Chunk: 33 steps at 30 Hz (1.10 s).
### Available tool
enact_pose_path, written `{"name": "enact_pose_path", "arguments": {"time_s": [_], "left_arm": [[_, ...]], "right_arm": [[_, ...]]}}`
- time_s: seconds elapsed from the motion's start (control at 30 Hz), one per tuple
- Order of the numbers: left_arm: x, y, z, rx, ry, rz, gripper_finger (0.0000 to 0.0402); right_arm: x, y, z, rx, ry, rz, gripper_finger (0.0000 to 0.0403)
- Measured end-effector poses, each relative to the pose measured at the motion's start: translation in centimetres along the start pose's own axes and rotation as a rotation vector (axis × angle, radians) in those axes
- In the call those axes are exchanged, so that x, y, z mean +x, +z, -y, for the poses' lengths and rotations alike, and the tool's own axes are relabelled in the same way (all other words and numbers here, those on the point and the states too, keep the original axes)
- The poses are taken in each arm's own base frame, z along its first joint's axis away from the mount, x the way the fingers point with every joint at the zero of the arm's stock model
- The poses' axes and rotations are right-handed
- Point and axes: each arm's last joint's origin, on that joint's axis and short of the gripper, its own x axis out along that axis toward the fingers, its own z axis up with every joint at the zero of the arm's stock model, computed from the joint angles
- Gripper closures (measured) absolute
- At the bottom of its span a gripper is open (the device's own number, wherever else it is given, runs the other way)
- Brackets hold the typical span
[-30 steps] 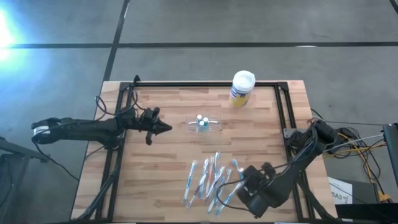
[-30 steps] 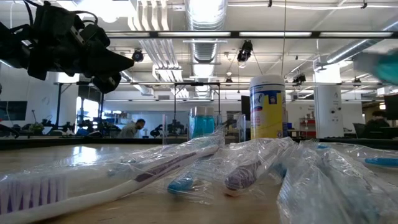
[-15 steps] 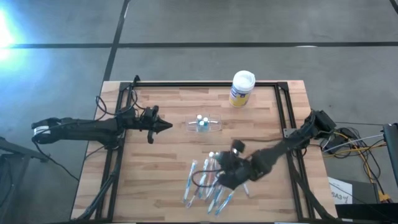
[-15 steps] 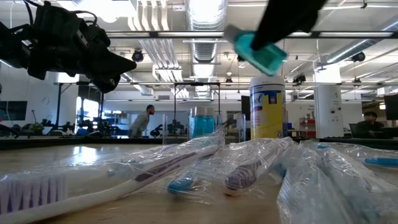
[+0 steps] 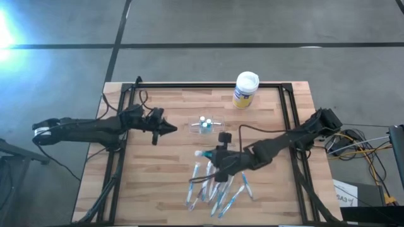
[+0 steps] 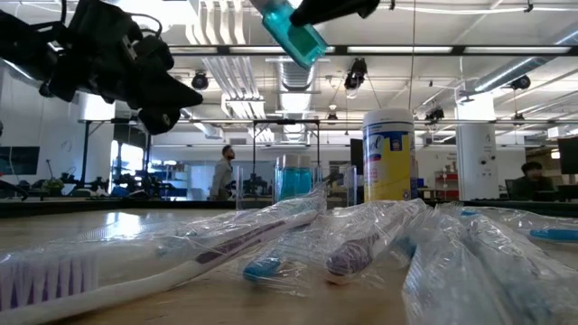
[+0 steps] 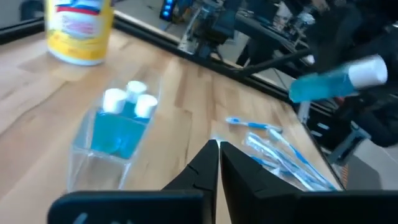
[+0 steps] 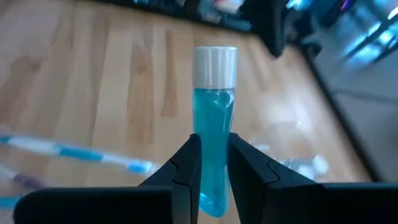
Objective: Pick & Place toothbrushing station
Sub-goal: Put the blue mouthwash into the transparent organizer
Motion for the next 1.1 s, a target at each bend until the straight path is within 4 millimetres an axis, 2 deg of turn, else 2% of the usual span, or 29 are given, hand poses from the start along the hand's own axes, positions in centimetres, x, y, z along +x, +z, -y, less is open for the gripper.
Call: {"name": "enact_pose_path", "arguments": {"time_s": [0.1, 0.23, 0.37, 0.5, 0.63, 0.83, 1.0, 1.1], "left_arm": [[0.0, 0.4, 0.4, 0.033, -0.083, -0.016, 0.0377], [0.1, 0.9, 0.9, 0.064, -0.184, -0.028, 0.0376], [0.2, 1.1, 1.4, 0.185, -0.214, -0.018, 0.0376], [0.5, 1.9, 1.9, 0.188, -0.157, 0.021, 0.0373], [0.8, 3.0, 2.7, 0.247, -0.077, 0.048, 0.0354], [1.8, 5.0, 4.4, 0.324, 0.023, 0.029, 0.0293], [3.0, 7.1, 5.3, 0.242, 0.138, -0.123, 0.0251], [3.6, 7.2, 5.3, 0.186, 0.174, -0.252, 0.0244]], "right_arm": [[0.8, 0.2, 1.1, -0.038, -0.027, 0.065, 0.0343], [2.7, 0.0, 2.8, -0.015, 0.073, 0.136, 0.0343], [4.2, -1.4, 4.0, 0.012, 0.133, 0.169, 0.0343], [5.4, -4.0, 4.5, 0.031, 0.119, 0.219, 0.0343], [6.0, -7.0, 4.8, 0.038, 0.107, 0.212, 0.0351], [5.5, -8.3, 5.2, 0.072, 0.091, 0.301, 0.0377], [5.5, -9.6, 5.7, 0.087, 0.071, 0.278, 0.0394], [5.7, -10.5, 6.0, 0.119, 0.073, 0.191, 0.0394]]}}
